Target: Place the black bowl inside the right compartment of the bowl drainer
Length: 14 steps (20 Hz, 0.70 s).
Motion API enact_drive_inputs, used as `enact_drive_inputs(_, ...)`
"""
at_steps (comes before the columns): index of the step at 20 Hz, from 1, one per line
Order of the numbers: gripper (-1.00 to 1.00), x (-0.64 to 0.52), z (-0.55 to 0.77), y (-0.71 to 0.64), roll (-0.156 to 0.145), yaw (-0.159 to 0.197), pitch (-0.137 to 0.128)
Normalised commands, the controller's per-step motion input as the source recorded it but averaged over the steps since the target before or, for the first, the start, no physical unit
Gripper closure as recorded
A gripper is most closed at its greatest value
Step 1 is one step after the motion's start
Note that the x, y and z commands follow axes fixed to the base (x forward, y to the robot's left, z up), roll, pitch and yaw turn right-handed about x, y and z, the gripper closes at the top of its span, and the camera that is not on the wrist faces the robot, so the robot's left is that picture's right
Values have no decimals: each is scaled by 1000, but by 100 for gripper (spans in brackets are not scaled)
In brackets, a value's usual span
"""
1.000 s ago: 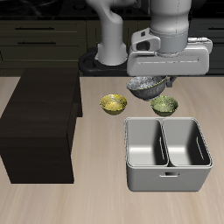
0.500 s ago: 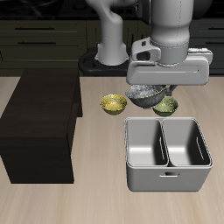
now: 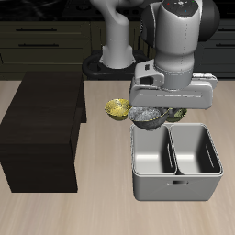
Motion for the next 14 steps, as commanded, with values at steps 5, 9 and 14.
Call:
enact_drive_inputs(5, 100, 89, -371, 22, 0, -4, 46)
enact_drive_inputs(9, 100, 27, -358, 79, 8, 11, 44)
enact_drive_inputs(14, 100, 11, -225, 63, 6, 7, 34)
